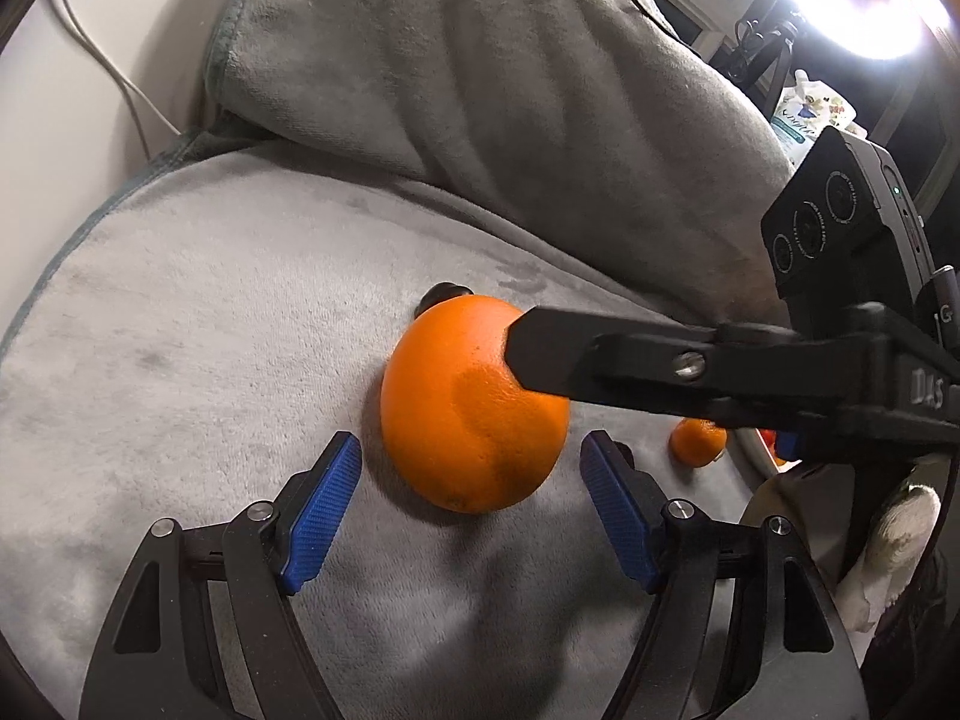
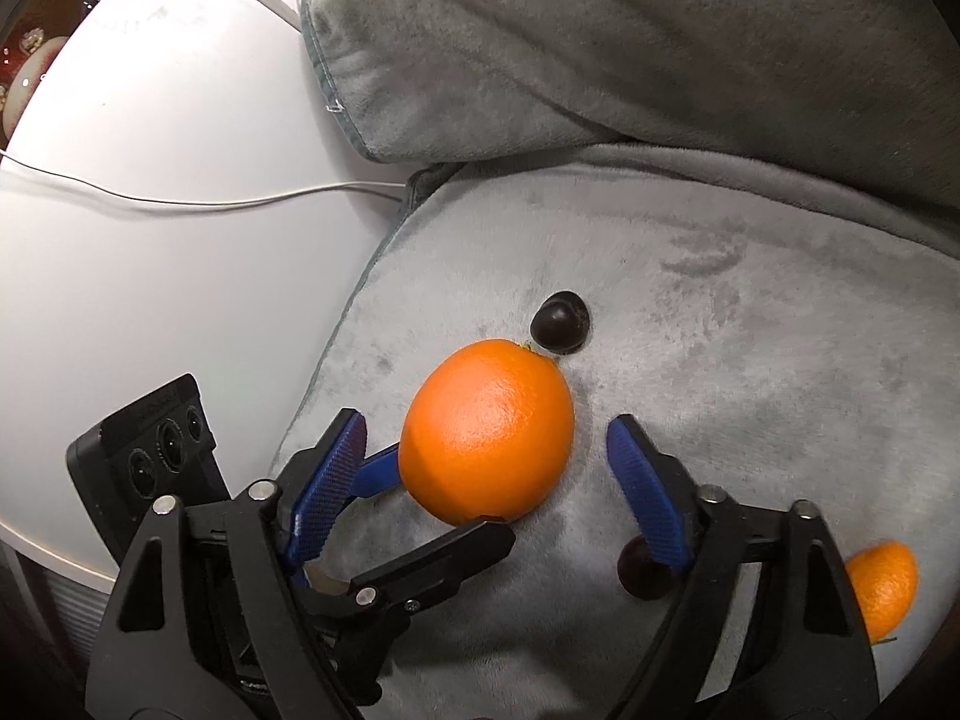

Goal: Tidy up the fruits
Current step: 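Close the left gripper around the large orange while the right gripper also clamps it, then lift the large orange with both grippers and set it on the plate, then open both grippers and move them toward the dark plum on the fleece, then close the right gripper around the dark plum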

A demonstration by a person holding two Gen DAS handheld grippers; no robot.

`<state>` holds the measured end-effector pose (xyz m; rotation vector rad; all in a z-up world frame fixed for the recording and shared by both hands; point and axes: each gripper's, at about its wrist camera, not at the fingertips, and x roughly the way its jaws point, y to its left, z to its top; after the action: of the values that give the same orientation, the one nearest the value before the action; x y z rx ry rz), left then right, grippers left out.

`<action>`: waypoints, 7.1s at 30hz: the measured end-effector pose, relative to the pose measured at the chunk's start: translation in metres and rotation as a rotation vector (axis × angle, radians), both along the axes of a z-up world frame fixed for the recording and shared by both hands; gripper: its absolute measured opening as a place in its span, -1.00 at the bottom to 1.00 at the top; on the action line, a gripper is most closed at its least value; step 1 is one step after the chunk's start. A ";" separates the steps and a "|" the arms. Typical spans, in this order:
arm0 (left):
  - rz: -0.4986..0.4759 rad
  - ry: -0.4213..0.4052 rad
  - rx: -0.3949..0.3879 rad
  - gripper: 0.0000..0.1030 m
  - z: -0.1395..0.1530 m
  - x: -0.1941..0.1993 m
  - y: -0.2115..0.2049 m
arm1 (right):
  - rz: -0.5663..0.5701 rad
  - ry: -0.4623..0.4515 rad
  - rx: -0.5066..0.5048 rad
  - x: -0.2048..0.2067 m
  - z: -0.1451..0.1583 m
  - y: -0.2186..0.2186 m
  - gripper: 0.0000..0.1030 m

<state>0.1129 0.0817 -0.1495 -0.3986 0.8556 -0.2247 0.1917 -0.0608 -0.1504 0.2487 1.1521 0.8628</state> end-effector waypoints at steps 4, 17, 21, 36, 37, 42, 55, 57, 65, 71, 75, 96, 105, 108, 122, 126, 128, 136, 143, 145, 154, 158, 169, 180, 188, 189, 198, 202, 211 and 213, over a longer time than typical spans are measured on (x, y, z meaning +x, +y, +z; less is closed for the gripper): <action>-0.004 0.008 0.004 0.28 -0.002 0.001 0.000 | -0.003 0.027 0.009 0.002 -0.006 0.001 0.28; -0.006 -0.016 0.043 0.19 0.006 -0.007 -0.008 | -0.001 0.003 0.019 -0.006 0.003 -0.003 0.24; -0.007 -0.032 0.046 0.19 0.011 -0.011 -0.014 | -0.009 -0.017 0.026 -0.011 0.010 -0.009 0.24; -0.087 -0.101 0.067 0.19 0.033 -0.020 -0.065 | -0.089 -0.084 0.051 -0.037 0.037 -0.072 0.24; -0.094 -0.105 0.068 0.19 0.036 -0.020 -0.069 | -0.097 -0.087 0.054 -0.038 0.039 -0.077 0.24; -0.130 -0.119 0.064 0.18 0.042 -0.021 -0.092 | -0.141 -0.114 0.061 -0.048 0.046 -0.105 0.24; -0.258 -0.137 0.061 0.18 0.049 -0.025 -0.157 | -0.264 -0.150 0.062 -0.074 0.055 -0.182 0.24; -0.276 -0.138 0.062 0.18 0.050 -0.024 -0.167 | -0.281 -0.154 0.061 -0.077 0.055 -0.192 0.24; -0.349 -0.132 0.066 0.18 0.049 -0.022 -0.201 | -0.350 -0.154 0.058 -0.086 0.053 -0.232 0.24; -0.391 -0.117 0.070 0.18 0.043 -0.019 -0.220 | -0.391 -0.138 0.060 -0.089 0.047 -0.256 0.24; -0.409 -0.111 0.073 0.18 0.041 -0.017 -0.232 | -0.408 -0.127 0.061 -0.089 0.044 -0.268 0.24; -0.438 -0.123 0.068 0.06 0.043 -0.013 -0.242 | -0.473 -0.158 0.085 -0.086 0.059 -0.290 0.24; -0.417 -0.143 0.073 0.06 0.051 -0.018 -0.228 | -0.540 -0.253 0.060 -0.099 0.081 -0.302 0.57; -0.409 -0.147 0.074 0.06 0.052 -0.019 -0.223 | -0.546 -0.281 0.029 -0.104 0.083 -0.301 0.57; -0.362 -0.210 0.082 0.11 0.061 -0.029 -0.188 | -0.502 -0.402 0.000 -0.124 0.089 -0.279 0.58; -0.323 -0.209 0.096 0.20 0.060 -0.030 -0.169 | -0.508 -0.408 0.026 -0.126 0.087 -0.277 0.58; -0.295 -0.201 0.107 0.20 0.058 -0.030 -0.155 | -0.507 -0.421 0.029 -0.129 0.087 -0.275 0.58; -0.191 -0.171 0.141 0.20 0.050 -0.027 -0.107 | -0.452 -0.438 0.001 -0.134 0.088 -0.253 0.58; -0.129 -0.150 0.159 0.20 0.040 -0.023 -0.077 | -0.361 -0.430 -0.055 -0.139 0.080 -0.224 0.58; -0.124 -0.146 0.157 0.20 0.038 -0.023 -0.072 | -0.334 -0.426 -0.066 -0.141 0.077 -0.216 0.58; -0.143 -0.112 0.151 0.08 0.021 -0.018 -0.069 | -0.213 -0.436 -0.163 -0.150 0.060 -0.177 0.58; -0.161 -0.098 0.156 -0.01 0.016 -0.014 -0.071 | -0.175 -0.429 -0.204 -0.150 0.050 -0.165 0.44; -0.198 -0.071 0.197 -0.18 0.004 -0.001 -0.078 | -0.124 -0.375 -0.306 -0.143 0.015 -0.148 -0.01; -0.212 -0.032 0.217 -0.25 -0.009 0.009 -0.085 | -0.082 -0.367 -0.358 -0.138 0.001 -0.133 -0.28; -0.210 -0.021 0.240 -0.40 -0.013 0.018 -0.092 | -0.075 -0.357 -0.371 -0.136 -0.003 -0.131 -0.45; -0.210 -0.024 0.245 -0.43 -0.013 0.018 -0.093 | -0.075 -0.358 -0.372 -0.136 -0.003 -0.131 -0.46; -0.208 -0.034 0.243 -0.58 -0.012 0.017 -0.094 | -0.076 -0.362 -0.364 -0.136 -0.004 -0.129 -0.52; -0.199 -0.036 0.234 -0.59 -0.011 0.014 -0.092 | -0.097 -0.370 -0.344 -0.137 0.001 -0.135 -0.52; -0.201 -0.072 0.185 -0.59 0.008 0.002 -0.092 | -0.163 -0.411 -0.295 -0.143 0.027 -0.159 -0.52; -0.208 -0.086 0.179 -0.59 0.013 0.000 -0.096 | -0.180 -0.422 -0.288 -0.145 0.033 -0.166 -0.52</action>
<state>0.1129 -0.0141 -0.1361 -0.1312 0.8249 -0.3523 0.0469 -0.2268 -0.1177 -0.0660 0.8292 0.5467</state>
